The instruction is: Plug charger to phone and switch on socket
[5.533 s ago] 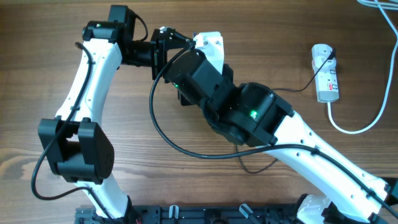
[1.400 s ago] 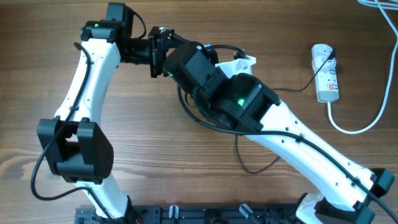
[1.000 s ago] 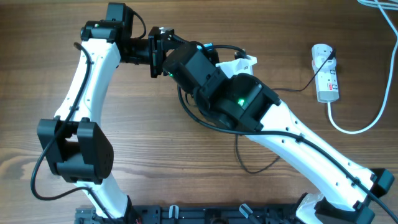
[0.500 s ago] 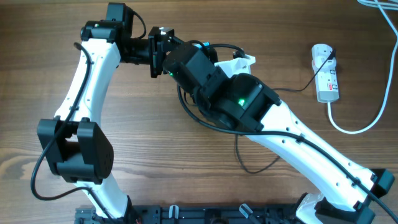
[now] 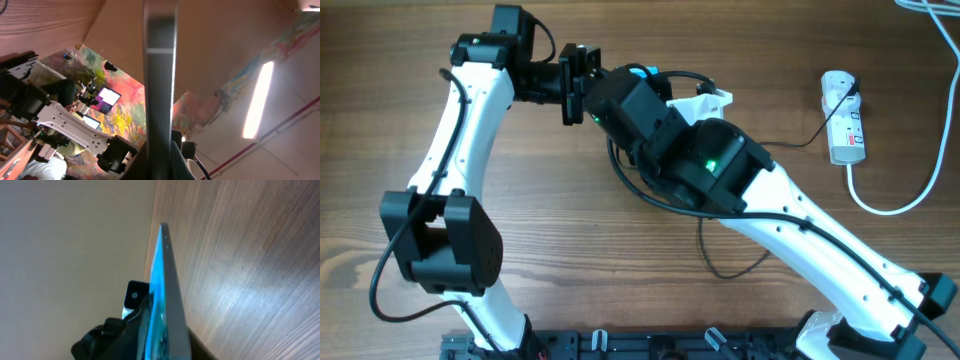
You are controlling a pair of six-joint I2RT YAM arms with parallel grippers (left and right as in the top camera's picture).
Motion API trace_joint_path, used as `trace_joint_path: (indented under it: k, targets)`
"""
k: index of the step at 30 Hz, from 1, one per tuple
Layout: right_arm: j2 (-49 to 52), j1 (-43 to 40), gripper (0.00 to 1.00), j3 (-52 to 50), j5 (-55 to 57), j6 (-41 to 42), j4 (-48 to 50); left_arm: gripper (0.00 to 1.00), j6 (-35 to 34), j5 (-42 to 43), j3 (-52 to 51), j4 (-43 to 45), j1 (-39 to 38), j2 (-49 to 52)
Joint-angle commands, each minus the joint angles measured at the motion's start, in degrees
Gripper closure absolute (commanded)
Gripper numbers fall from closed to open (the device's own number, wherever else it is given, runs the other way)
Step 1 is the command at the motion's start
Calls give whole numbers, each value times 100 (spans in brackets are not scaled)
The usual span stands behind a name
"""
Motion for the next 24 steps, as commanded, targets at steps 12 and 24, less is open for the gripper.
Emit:
trace_joint_path:
  k: [12, 24]
  targets:
    - [-1038, -315, 0, 48, 1134, -3853, -839, 96, 31, -55, 2, 540, -15, -170]
    - [-1305, -1272, 0, -673, -1320, -7213, -3165, 96, 24, -1010, 2, 1008, -15, -170]
